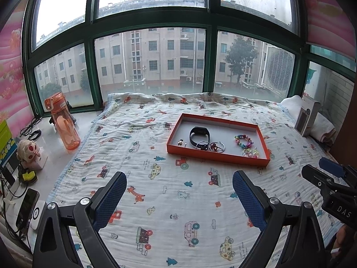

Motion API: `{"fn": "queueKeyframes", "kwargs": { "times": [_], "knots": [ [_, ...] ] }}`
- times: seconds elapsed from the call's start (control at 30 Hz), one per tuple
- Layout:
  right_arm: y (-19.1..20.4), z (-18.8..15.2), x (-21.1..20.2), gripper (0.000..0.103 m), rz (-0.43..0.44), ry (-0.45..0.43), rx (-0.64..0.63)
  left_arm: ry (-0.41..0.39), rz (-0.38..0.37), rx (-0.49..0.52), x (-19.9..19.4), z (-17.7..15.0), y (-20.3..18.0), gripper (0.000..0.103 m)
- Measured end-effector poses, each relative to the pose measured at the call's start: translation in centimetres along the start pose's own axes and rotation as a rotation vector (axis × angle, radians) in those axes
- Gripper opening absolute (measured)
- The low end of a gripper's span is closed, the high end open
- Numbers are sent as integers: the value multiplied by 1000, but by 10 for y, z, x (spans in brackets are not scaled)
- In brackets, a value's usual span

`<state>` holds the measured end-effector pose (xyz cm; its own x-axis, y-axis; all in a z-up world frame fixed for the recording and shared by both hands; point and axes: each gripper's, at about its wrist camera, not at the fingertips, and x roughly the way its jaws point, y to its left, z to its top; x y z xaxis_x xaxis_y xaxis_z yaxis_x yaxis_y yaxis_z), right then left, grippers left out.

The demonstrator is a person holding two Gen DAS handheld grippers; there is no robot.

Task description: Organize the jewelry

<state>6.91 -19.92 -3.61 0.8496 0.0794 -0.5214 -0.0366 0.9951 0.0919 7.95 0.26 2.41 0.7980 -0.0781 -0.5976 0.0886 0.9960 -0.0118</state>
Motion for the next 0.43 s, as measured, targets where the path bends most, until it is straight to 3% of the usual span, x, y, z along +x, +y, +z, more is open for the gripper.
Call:
{"fn": "queueKeyframes", "kwargs": {
  "times": [0.43],
  "knots": [
    [0,0,0,73,0,0,1,-7,0,13,0,-2,-3,103]
  ]
}}
